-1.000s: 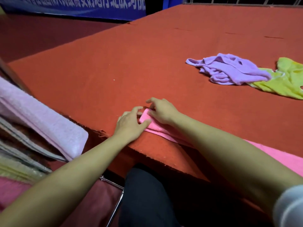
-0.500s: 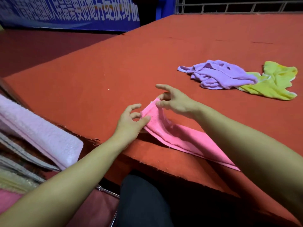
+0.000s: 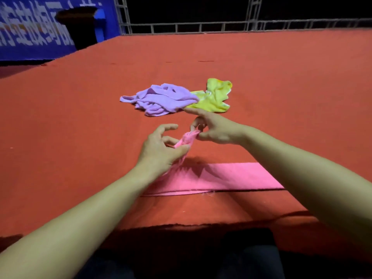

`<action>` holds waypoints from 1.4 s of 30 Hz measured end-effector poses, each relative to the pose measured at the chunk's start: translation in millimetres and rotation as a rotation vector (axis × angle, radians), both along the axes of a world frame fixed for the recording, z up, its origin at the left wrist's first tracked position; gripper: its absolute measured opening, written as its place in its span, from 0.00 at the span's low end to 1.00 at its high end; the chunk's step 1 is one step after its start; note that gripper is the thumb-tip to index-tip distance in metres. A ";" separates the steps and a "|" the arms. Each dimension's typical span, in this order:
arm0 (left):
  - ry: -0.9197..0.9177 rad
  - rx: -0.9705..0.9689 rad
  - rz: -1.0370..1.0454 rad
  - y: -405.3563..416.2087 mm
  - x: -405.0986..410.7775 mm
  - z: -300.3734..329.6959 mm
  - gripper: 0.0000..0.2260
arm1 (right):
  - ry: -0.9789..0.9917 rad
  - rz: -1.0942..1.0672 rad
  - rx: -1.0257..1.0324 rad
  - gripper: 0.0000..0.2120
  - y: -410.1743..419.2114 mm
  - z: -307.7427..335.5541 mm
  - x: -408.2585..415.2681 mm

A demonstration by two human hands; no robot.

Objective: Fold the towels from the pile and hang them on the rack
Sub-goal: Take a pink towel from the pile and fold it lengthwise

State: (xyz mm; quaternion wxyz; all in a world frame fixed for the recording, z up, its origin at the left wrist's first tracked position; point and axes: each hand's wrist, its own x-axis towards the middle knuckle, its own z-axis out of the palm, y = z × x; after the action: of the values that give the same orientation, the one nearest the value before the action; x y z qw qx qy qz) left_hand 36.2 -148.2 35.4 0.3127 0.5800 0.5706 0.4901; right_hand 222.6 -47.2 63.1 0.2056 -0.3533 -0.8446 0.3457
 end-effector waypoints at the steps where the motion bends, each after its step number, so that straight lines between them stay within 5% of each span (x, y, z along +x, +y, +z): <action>1: 0.018 0.003 -0.032 6.4 20.3 -0.6 0.22 | 0.006 -0.041 -0.025 0.39 -0.2 -2.0 23.2; 16: 0.144 -0.049 -0.382 58.2 284.1 -23.1 0.22 | 0.119 -0.478 -0.162 0.41 -7.2 -41.2 295.7; 33: 0.185 -0.270 -0.543 56.8 352.7 -53.6 0.18 | 0.025 -0.447 -0.265 0.38 -6.3 -84.7 358.1; 38: 0.194 -0.103 -0.477 61.8 324.0 -45.4 0.05 | 0.003 -0.683 0.010 0.26 -24.1 -76.1 341.8; 42: 0.531 0.110 -0.363 61.6 262.4 -42.5 0.10 | -0.309 -0.612 0.326 0.18 -44.5 -75.0 304.0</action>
State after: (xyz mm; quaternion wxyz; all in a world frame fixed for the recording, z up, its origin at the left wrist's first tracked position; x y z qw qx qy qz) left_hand 298.6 -86.6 -7.1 0.2034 0.7957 0.4924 0.2881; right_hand 526.6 -91.7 -11.9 0.2232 -0.6000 -0.7649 0.0720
